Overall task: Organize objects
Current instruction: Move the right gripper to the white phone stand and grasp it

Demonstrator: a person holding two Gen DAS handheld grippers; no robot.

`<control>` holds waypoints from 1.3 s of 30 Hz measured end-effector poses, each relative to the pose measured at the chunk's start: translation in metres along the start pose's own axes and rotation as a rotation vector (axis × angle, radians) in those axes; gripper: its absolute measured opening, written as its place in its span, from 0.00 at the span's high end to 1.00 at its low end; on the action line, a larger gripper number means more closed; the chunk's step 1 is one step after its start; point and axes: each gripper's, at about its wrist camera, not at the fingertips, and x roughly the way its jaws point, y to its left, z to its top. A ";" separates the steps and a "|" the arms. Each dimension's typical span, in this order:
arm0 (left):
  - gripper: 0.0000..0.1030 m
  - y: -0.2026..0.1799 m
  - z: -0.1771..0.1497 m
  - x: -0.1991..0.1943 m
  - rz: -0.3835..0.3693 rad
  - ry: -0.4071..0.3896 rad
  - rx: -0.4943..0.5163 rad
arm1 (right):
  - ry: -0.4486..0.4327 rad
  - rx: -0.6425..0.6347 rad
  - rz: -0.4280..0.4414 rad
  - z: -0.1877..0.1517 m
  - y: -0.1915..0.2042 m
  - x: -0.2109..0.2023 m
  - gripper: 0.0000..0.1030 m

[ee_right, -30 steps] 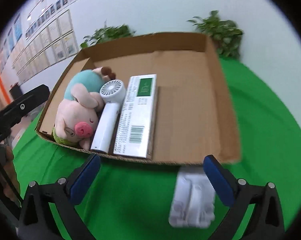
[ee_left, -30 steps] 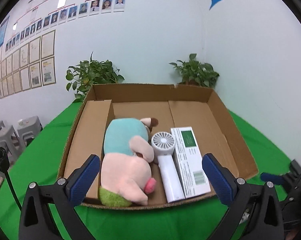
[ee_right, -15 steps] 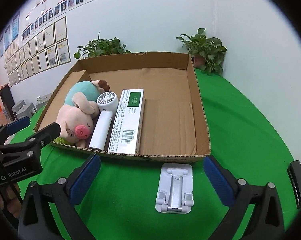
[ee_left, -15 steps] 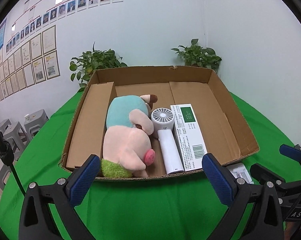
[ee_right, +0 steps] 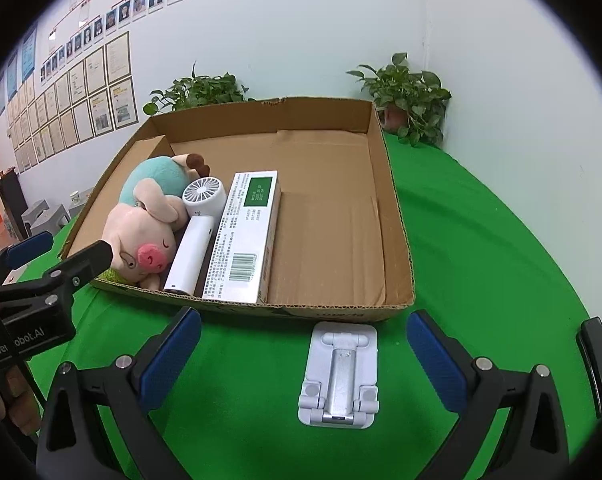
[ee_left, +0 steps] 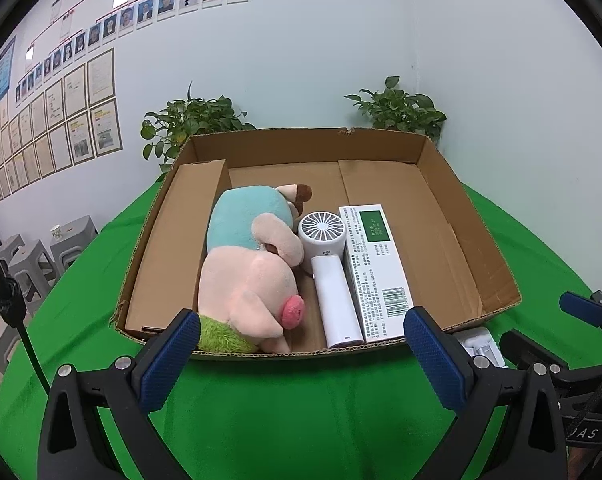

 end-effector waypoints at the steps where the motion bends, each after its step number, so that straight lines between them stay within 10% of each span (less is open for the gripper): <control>1: 0.00 0.000 -0.001 0.001 -0.006 0.003 0.001 | -0.011 -0.006 0.006 0.000 0.000 -0.001 0.01; 8: 0.00 0.011 -0.017 0.015 -0.127 0.096 0.006 | -0.036 -0.091 0.223 -0.019 -0.013 -0.015 0.01; 15: 0.01 -0.008 -0.043 0.044 -0.216 0.224 0.030 | 0.288 0.023 0.163 -0.059 -0.051 0.044 0.01; 26: 0.01 -0.005 -0.057 0.047 -0.214 0.265 0.004 | 0.363 -0.064 -0.013 -0.058 -0.020 0.079 0.33; 32: 0.01 0.001 -0.060 0.048 -0.233 0.278 -0.014 | 0.360 -0.132 0.092 -0.071 0.003 0.059 0.33; 36: 0.02 0.004 -0.066 0.054 -0.383 0.343 -0.092 | 0.346 -0.128 0.320 -0.085 0.017 0.035 0.33; 39: 0.04 0.002 -0.071 0.064 -0.503 0.407 -0.155 | 0.345 -0.106 0.309 -0.091 0.015 0.029 0.18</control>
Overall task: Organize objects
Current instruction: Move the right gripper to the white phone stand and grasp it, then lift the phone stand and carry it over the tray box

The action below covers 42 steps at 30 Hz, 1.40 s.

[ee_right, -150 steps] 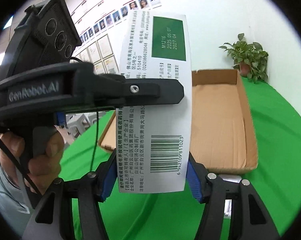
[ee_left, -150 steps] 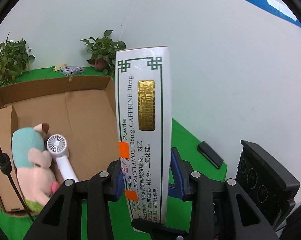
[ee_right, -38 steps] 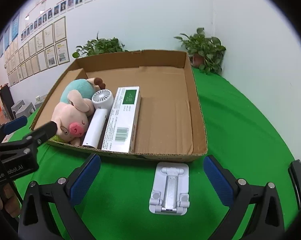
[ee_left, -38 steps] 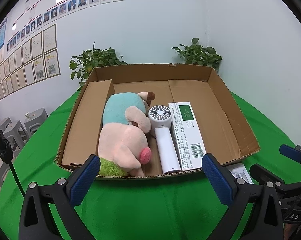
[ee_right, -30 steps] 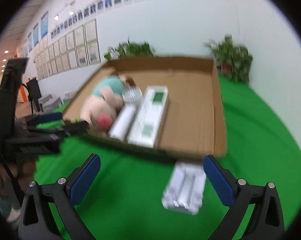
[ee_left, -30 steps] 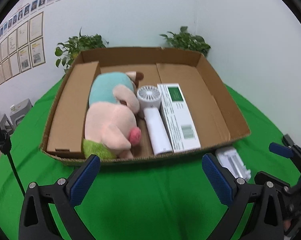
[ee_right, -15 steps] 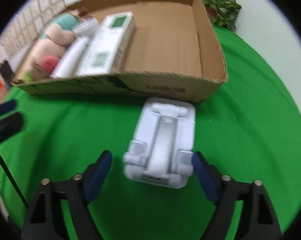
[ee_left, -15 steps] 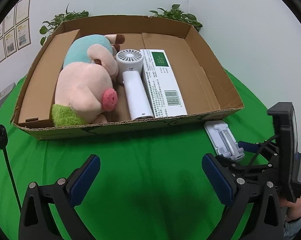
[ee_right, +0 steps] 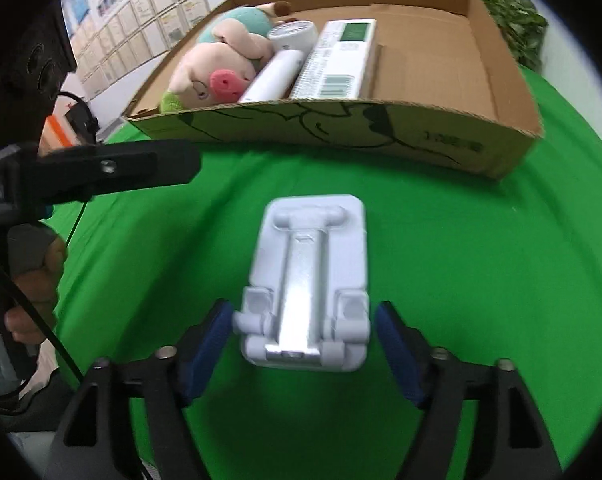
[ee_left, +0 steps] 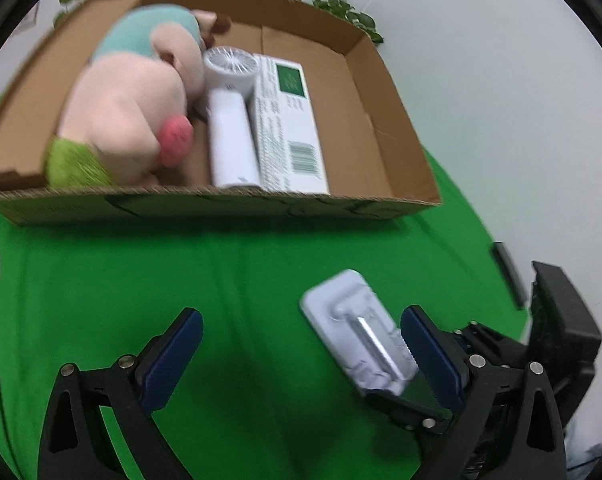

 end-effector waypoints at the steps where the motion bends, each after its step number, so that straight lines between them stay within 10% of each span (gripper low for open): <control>1: 0.06 0.001 0.000 0.005 -0.033 0.019 -0.015 | -0.007 0.003 -0.016 -0.002 -0.002 -0.001 0.18; 20: 0.53 -0.004 -0.013 0.039 -0.201 0.171 -0.078 | 0.008 -0.045 -0.061 -0.003 0.012 -0.001 0.35; 34: 0.87 0.008 -0.024 0.011 -0.214 0.106 -0.122 | -0.008 0.093 0.089 0.004 0.005 -0.007 0.36; 42: 0.88 -0.003 -0.018 -0.009 -0.198 0.042 -0.076 | -0.084 0.074 0.078 0.008 0.014 -0.019 0.36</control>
